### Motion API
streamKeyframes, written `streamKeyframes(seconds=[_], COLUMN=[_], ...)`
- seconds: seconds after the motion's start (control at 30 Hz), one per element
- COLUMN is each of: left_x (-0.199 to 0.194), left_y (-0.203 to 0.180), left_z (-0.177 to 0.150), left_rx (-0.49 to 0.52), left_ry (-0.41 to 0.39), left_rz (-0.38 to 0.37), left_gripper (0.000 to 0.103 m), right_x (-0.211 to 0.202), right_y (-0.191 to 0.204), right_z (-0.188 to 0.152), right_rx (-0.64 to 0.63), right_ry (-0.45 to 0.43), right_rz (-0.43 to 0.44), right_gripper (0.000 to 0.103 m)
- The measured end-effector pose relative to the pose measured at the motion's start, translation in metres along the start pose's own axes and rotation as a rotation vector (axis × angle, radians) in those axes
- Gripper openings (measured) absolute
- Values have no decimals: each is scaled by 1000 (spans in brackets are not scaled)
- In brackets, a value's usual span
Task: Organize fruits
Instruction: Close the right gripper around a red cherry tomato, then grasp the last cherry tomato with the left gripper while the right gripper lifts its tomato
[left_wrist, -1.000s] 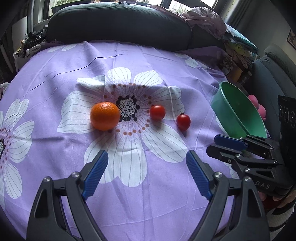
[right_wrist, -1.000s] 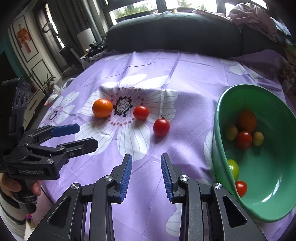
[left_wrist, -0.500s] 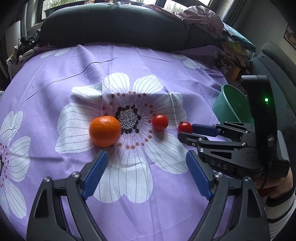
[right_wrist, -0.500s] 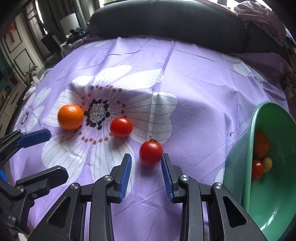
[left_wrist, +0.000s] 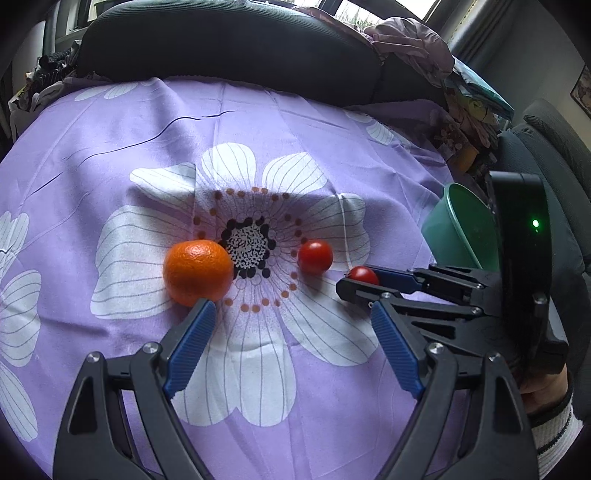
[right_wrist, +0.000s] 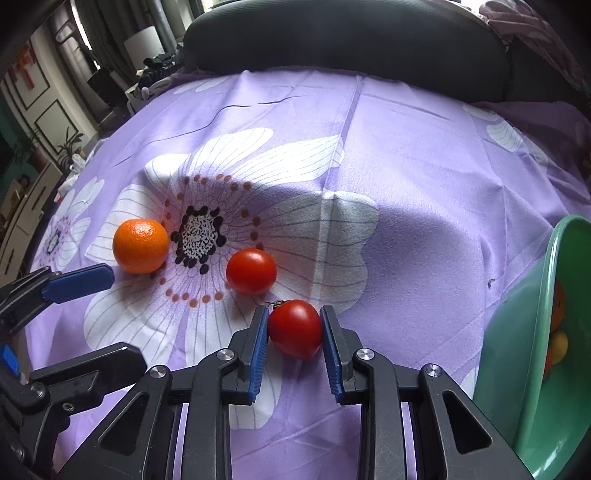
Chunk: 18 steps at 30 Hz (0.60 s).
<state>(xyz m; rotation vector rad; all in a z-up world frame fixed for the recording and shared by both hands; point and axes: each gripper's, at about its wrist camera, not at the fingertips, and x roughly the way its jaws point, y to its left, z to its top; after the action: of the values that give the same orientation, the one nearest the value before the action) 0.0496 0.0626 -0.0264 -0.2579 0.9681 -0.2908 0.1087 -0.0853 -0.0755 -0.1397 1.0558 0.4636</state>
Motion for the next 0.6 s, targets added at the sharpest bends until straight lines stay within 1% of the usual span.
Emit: streamKeyframes(seconds=[0.1, 0.13, 0.17, 0.2, 0.23, 0.27, 0.33, 0.4, 0.43, 0.5, 0.57, 0.6], left_x=[4, 6, 9, 11, 14, 19, 28, 38, 43, 54, 64, 67], left_y=[-4, -7, -10, -13, -17, -20, -26, -33, -36, -37, -35, -34], left_z=[6, 8, 10, 11, 13, 15, 18, 19, 20, 22, 24, 25], left_rx=[3, 7, 14, 24, 36, 47, 65, 88, 100, 111, 106, 104], left_ry=[2, 5, 8, 10, 13, 18, 37, 52, 56, 71, 81, 84], left_rz=[-18, -22, -25, -25, -26, -26, -16, -17, -10, 14, 42, 48], left_gripper=[86, 86, 85, 85, 85, 84, 81, 74, 73, 65, 61, 54], right_x=[-14, -14, -19, -27, -27, -31, -42, -46, -48, -48, -48, -49], right_y=[-1, -1, -2, -7, -7, -8, -9, -10, -11, -12, -14, -15], right_z=[-15, -15, -22, -33, -33, -38, -51, -56, -58, -59, -59, -60], right_rx=[10, 10, 16, 52, 52, 59, 50, 50, 52, 59, 63, 64], right_ry=[-21, -21, -22, -23, -23, -23, -35, -45, -52, -56, -62, -67], right_rz=[20, 20, 41, 110, 110, 133, 148, 163, 168, 178, 188, 193], right_gripper=[30, 30, 30, 30, 30, 30, 30, 30, 30, 30, 30, 30])
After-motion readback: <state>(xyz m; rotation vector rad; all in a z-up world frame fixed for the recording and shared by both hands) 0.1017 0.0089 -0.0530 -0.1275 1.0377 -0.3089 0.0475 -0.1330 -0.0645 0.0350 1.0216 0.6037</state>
